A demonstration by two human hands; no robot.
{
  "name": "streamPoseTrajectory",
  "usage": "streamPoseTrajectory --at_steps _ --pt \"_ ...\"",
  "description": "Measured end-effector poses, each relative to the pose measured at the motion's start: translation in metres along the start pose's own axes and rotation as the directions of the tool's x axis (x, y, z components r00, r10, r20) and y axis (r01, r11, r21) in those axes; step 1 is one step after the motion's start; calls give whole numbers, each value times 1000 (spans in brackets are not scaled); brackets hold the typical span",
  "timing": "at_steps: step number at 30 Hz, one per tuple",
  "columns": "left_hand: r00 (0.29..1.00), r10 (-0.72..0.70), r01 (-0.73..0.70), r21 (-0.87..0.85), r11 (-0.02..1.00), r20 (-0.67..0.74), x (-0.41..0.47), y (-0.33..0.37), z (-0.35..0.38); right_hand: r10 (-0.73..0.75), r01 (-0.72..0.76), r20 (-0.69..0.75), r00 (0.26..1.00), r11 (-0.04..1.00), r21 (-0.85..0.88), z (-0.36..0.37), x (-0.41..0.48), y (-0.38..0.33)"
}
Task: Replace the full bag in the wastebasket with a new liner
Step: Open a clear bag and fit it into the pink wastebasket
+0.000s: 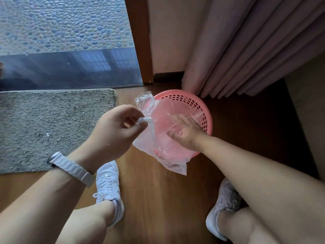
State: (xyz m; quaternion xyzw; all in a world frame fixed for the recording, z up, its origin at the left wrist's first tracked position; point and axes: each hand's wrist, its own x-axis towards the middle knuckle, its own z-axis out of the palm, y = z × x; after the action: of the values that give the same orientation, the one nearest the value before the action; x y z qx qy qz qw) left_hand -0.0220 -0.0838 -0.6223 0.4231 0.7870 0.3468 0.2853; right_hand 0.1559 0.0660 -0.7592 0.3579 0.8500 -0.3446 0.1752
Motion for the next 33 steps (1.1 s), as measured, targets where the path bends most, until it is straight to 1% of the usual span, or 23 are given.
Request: streamPoseTrajectory --at_steps 3,6,9,12,15,17,19,21,23,24,27,29,31,33 --pt "1000 -21 21 4 1000 -10 2 -4 -4 21 -20 47 999 1000 -24 10 9 -1" --pt "1000 -19 20 37 999 -18 3 -3 -3 62 -65 82 995 997 37 14 13 -5" --pt "1000 15 -15 73 997 4 5 3 5 84 -94 99 992 990 103 16 16 -11" --pt "999 46 -47 75 996 22 6 8 13 77 -86 90 993 992 97 13 13 -14" --pt "998 54 -55 69 996 19 8 10 18 56 -60 34 998 989 135 -1 4 -15" --pt "999 49 -49 41 998 -5 10 12 21 15 -9 -35 999 986 164 -13 -2 -17" --pt "998 43 -42 18 999 -38 12 15 24 -50 72 -120 991 981 182 -27 -12 -23" --pt "997 46 -47 -10 999 -67 15 19 30 -151 191 -212 965 964 186 -40 -25 -32" --pt "996 54 -61 -85 995 -74 17 24 36 -240 298 -261 935 932 208 -51 -40 -41" --pt "995 64 -72 -124 990 -71 18 27 39 -263 326 -268 927 918 225 -55 -47 -45" --pt "993 104 -113 -215 970 -53 18 36 50 -288 368 -294 911 890 268 -61 -59 -48" --pt "993 112 -117 -241 964 -36 18 40 56 -288 372 -322 902 897 240 -66 -62 -45" --pt "992 121 -123 -216 969 -24 19 40 59 -263 334 -319 911 923 192 -72 -65 -39" --pt "992 120 -126 -163 979 -42 21 37 60 -248 292 -287 925 948 123 -77 -65 -31"
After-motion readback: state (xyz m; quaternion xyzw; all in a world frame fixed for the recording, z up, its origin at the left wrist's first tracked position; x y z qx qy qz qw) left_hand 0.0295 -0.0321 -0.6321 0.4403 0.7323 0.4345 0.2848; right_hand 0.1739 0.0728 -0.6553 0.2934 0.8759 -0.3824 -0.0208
